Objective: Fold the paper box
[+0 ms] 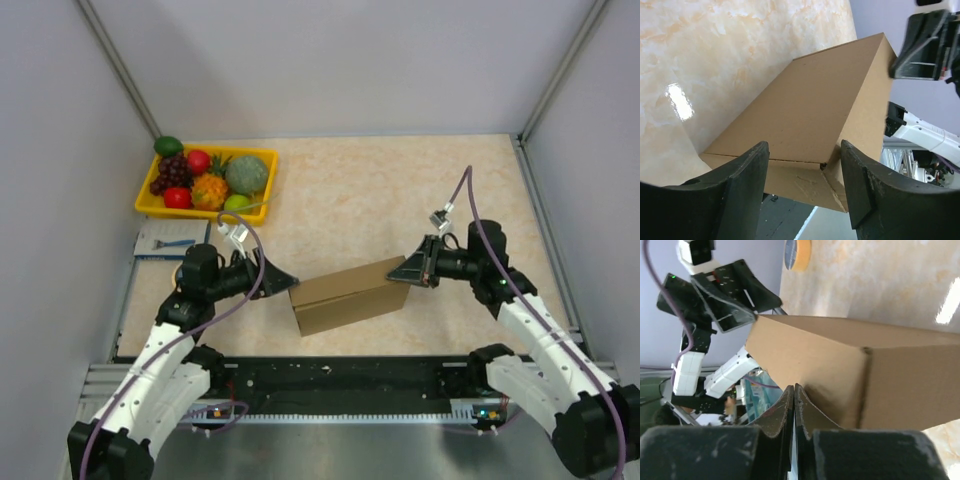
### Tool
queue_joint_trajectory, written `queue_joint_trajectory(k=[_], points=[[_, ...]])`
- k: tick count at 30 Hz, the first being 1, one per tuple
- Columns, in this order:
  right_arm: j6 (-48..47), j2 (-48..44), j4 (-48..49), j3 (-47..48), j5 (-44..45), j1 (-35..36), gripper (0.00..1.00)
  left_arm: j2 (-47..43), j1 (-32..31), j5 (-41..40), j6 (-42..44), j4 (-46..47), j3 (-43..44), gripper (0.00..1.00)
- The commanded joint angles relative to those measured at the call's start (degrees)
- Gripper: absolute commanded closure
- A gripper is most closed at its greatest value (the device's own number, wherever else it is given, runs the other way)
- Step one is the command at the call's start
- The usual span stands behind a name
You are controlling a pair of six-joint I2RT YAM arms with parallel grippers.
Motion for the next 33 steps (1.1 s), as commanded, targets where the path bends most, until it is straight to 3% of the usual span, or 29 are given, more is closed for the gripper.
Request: queue_joint_trajectory(k=[1,5,10,15,18,21,25,28,33], points=[[3.0,2.6,10.8,-4.6,-0.3,-0.7,1.0,-1.7,-0.2,-0.3,1.6,1.3,-1.1,0.36],[0.2,1.3,3.5,3.9,1.5,-0.5,1.0,-1.6,-0.2,-0.4,1.6,1.4,-1.3,0.37],[5.7,3.0,9.0,7.9,2.2,4.0,1.0,-1.6,-0.3,-0.6,0.3,3.4,-2.3,0.37],[8.7,12.2,16.1,10.6,11.5,23.8,1.0,-2.6,-0.3,-2.4,0.3,2.5,-2.9,0.37],[7.7,19.7,15.5,18.9,15.5,32.7,0.99,-4.1,-0.3,-4.5,-0.1,0.7,-3.7,0.36],[7.7,24.9,15.3,21.9,17.7,36.8,1.0,-7.2,-0.2,-10.0,-2.6,-1.0,-4.6,0.36],[8.7,30.3,14.8,27.8,17.4,39.2,1.0,-10.6,-0.2,-12.0,-7.0,4.8,-8.6,0.39],[6.1,35.7,9.4,33.7,18.5,42.1,1.0,-10.3,-0.2,-10.8,-8.1,7.8,-9.8,0.4],[6.9,37.6,9.9,32.2,20.9,42.3,1.0,-8.3,-0.2,-8.1,-6.7,6.6,-7.8,0.4]])
